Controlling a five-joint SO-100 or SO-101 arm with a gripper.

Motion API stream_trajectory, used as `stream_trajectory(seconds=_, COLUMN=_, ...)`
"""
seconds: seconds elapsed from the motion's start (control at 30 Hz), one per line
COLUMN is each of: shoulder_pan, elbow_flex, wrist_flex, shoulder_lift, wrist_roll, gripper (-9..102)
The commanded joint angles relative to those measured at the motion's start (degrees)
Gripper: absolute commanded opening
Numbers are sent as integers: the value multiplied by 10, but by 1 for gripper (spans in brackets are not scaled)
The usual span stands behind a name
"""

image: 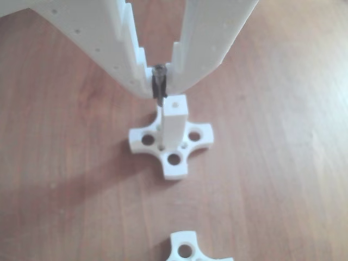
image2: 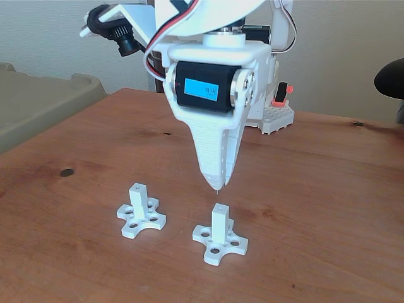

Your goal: Grab the screw and set it in the hole.

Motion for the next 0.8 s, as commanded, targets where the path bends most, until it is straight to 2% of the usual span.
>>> stream_trajectory(seconds=0.0, shoulder_pan=-5, elbow_flex=-7, wrist_flex=-7, shoulder_lift=54, wrist_roll=4, gripper=-4)
stream_trajectory(seconds=0.77, shoulder_pan=-11, elbow_flex=-47, wrist_flex=-4, shoulder_lift=4, wrist_roll=7, gripper=-4)
